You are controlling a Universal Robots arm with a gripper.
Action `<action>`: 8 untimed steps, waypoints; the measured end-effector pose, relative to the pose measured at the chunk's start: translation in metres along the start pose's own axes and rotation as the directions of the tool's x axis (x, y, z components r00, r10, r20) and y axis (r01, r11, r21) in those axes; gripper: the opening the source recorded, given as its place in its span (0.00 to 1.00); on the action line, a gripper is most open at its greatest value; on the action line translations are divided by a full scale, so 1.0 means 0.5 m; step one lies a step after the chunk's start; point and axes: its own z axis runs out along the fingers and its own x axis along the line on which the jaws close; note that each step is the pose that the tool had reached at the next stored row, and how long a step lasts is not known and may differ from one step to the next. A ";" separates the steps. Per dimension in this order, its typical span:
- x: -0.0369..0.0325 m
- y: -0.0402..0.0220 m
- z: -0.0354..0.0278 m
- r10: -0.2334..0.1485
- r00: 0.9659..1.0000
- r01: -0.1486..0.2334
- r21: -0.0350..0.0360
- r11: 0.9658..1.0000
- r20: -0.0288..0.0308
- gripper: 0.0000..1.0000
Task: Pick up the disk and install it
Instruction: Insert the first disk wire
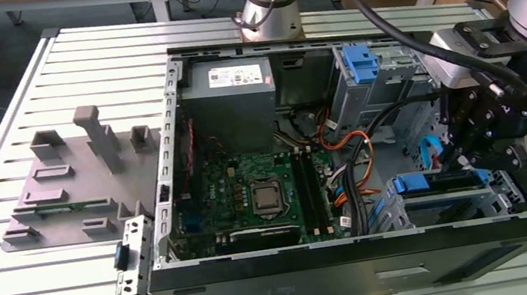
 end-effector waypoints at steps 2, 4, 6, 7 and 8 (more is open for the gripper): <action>0.000 0.000 0.001 0.000 1.000 0.000 0.000 1.000 0.000 0.16; 0.000 0.000 0.004 0.000 1.000 0.000 0.000 1.000 0.000 0.16; 0.000 -0.001 0.005 0.000 1.000 0.000 0.000 1.000 0.000 0.16; 0.000 0.000 0.005 0.000 1.000 0.000 0.000 1.000 0.000 0.16; 0.000 0.000 0.005 0.000 1.000 0.000 0.000 1.000 0.000 0.16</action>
